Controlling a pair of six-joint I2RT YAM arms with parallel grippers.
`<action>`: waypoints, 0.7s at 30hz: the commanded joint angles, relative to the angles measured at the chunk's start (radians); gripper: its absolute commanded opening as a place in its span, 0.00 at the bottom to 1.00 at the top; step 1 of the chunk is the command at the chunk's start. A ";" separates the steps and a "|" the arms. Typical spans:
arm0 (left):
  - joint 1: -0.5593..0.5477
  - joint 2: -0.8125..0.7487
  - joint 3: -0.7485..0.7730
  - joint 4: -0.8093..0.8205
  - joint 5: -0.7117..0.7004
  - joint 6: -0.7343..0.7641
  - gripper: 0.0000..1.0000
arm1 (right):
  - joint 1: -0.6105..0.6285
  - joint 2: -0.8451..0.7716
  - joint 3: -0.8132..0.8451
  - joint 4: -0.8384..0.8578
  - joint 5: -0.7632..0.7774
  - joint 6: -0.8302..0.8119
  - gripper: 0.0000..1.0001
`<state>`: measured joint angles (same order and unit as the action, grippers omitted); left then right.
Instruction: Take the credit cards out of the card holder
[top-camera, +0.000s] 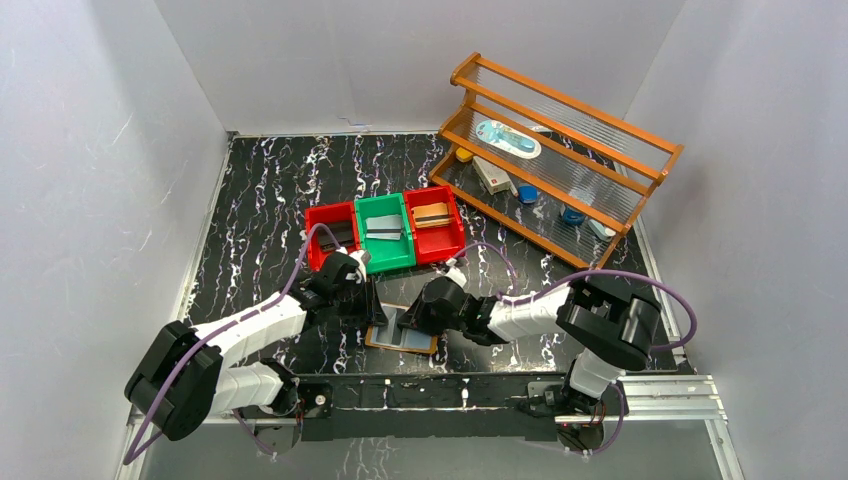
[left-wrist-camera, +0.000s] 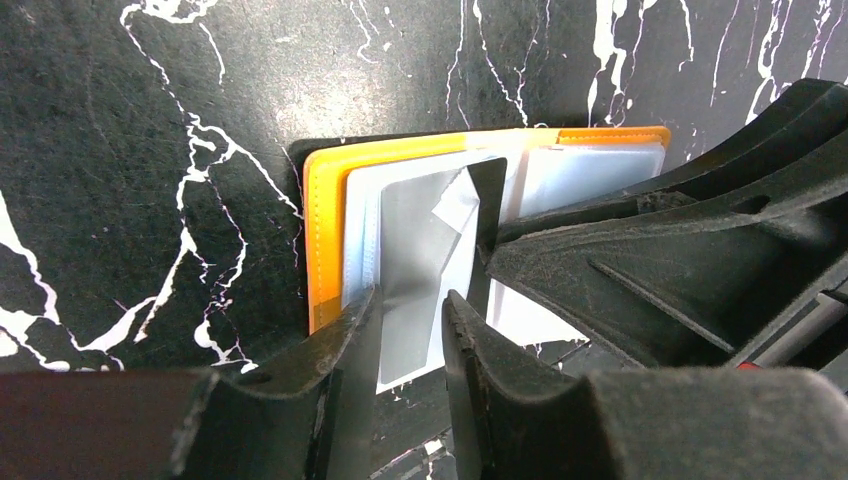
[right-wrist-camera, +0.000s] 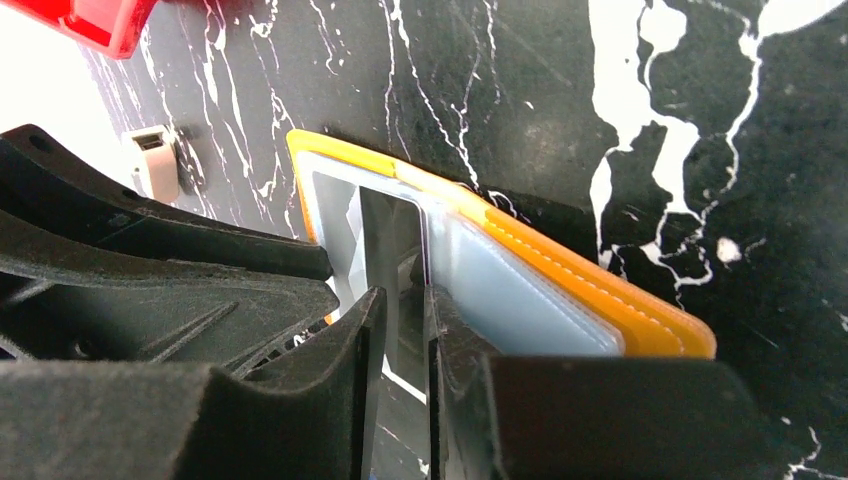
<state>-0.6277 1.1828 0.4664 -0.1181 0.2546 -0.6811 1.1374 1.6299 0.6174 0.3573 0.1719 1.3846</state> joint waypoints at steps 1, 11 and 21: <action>-0.024 0.033 -0.038 -0.029 0.071 -0.017 0.27 | 0.024 0.061 -0.002 0.181 -0.034 -0.091 0.27; -0.024 0.023 -0.049 -0.026 0.071 -0.023 0.26 | 0.023 0.079 -0.063 0.535 -0.162 -0.120 0.11; -0.025 0.018 -0.051 -0.027 0.062 -0.018 0.26 | 0.023 0.003 -0.080 0.436 -0.095 -0.130 0.07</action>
<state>-0.6231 1.1675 0.4641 -0.1421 0.2359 -0.6815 1.1248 1.6836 0.4938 0.7055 0.1410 1.2415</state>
